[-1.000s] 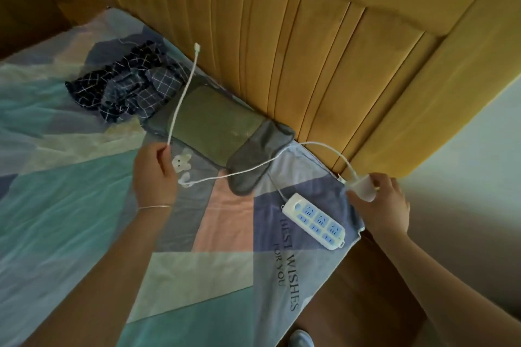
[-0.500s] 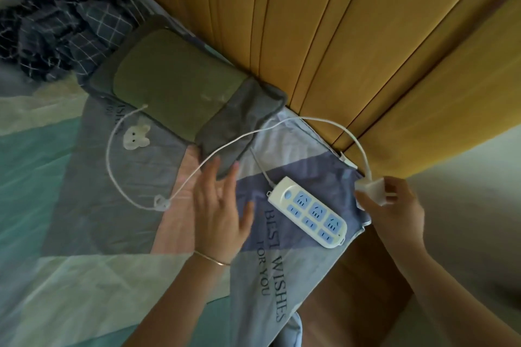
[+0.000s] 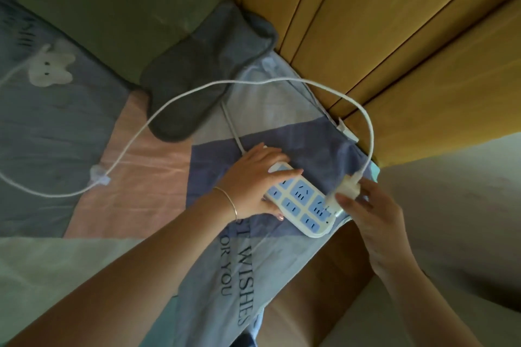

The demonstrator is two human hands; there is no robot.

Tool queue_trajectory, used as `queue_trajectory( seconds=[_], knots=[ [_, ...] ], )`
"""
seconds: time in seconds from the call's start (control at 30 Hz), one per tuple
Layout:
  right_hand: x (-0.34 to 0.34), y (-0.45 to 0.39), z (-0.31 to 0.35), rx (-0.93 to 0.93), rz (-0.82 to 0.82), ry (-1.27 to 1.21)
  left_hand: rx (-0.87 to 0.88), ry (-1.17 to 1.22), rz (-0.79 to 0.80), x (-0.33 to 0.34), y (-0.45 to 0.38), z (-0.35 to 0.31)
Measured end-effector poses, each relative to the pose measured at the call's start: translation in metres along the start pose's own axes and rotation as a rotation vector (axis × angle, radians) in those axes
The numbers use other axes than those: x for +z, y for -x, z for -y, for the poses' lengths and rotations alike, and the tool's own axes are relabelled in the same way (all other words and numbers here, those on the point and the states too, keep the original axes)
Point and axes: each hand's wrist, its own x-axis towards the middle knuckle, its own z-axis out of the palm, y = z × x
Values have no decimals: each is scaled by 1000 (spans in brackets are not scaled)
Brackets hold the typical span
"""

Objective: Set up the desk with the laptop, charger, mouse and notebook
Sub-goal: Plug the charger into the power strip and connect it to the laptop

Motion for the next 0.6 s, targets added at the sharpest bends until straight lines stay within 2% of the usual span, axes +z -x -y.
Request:
queue_trajectory(
  seconds=[0.27,0.6],
  knots=[
    [-1,0,-19,-15,-58,-110,1,139,-114,13,-1,8],
    [4,11,-24,-78,-1,-33,3,162,-125,14,0,7]
  ],
)
